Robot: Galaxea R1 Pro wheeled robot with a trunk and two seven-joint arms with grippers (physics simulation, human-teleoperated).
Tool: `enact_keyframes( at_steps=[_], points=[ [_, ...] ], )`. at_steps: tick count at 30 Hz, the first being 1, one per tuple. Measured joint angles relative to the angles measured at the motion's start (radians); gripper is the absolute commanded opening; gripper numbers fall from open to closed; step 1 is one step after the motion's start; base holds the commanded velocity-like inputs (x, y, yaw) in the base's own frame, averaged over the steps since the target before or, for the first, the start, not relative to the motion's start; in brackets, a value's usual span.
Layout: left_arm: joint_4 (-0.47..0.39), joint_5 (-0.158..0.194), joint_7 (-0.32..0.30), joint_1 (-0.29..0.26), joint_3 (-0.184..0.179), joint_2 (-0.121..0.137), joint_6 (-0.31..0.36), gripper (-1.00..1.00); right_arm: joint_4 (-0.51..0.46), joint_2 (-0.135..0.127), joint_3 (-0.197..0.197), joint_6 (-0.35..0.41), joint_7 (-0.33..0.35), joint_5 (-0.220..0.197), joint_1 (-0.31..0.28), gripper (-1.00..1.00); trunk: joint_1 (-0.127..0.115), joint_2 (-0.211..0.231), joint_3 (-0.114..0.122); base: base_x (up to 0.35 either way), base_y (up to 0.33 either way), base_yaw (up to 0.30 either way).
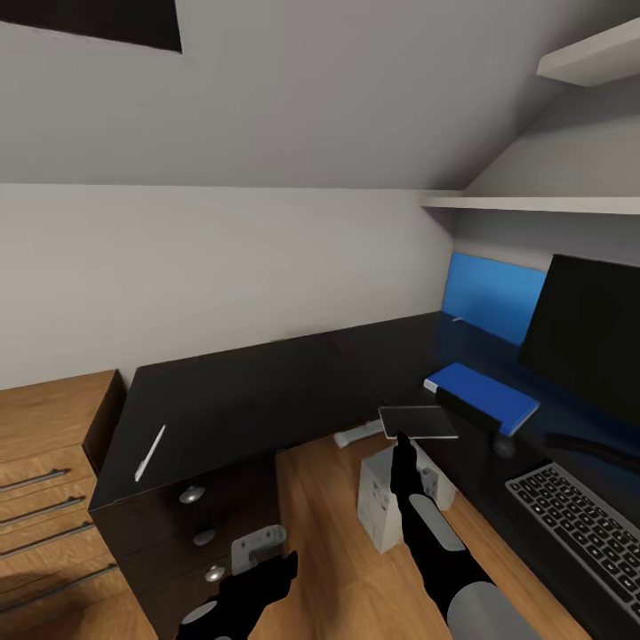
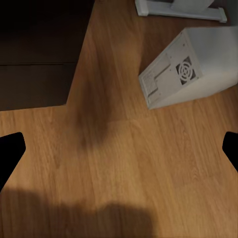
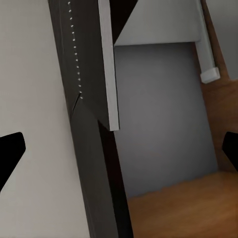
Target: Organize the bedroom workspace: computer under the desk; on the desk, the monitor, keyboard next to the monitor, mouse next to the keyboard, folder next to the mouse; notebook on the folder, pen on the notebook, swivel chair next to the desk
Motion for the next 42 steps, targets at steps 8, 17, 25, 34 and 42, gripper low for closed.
enact_keyframes(
  at_steps=[8,17,25,34,42],
  points=[
    [0.000,0.000,0.000,0.000,-0.001,0.000,0.000,1.00,0.000,0.000,0.000,-0.005,-0.001,0.000,0.000,1.00,0.000,0.000,0.000,0.137,0.000,0.000],
    [0.001,0.000,0.000,0.000,-0.001,0.000,0.000,1.00,0.001,-0.003,0.000,-0.009,-0.001,0.001,0.000,1.00,0.000,0.000,0.000,0.111,0.000,0.000],
    [0.001,0.000,-0.001,0.000,-0.004,-0.001,0.000,1.00,0.003,-0.025,0.000,-0.032,-0.001,0.002,0.000,1.00,0.000,0.000,0.000,0.122,0.000,0.000],
    [0.002,0.000,-0.001,0.000,-0.006,-0.002,0.000,1.00,0.003,-0.036,0.000,-0.051,-0.003,0.002,0.000,1.00,0.000,0.000,0.000,0.058,0.000,0.000],
    [0.002,0.000,-0.003,0.000,-0.004,-0.001,0.000,1.00,0.019,-0.040,0.001,-0.052,-0.005,0.001,0.000,1.00,0.000,0.000,0.000,0.011,0.000,0.000]
  ],
)
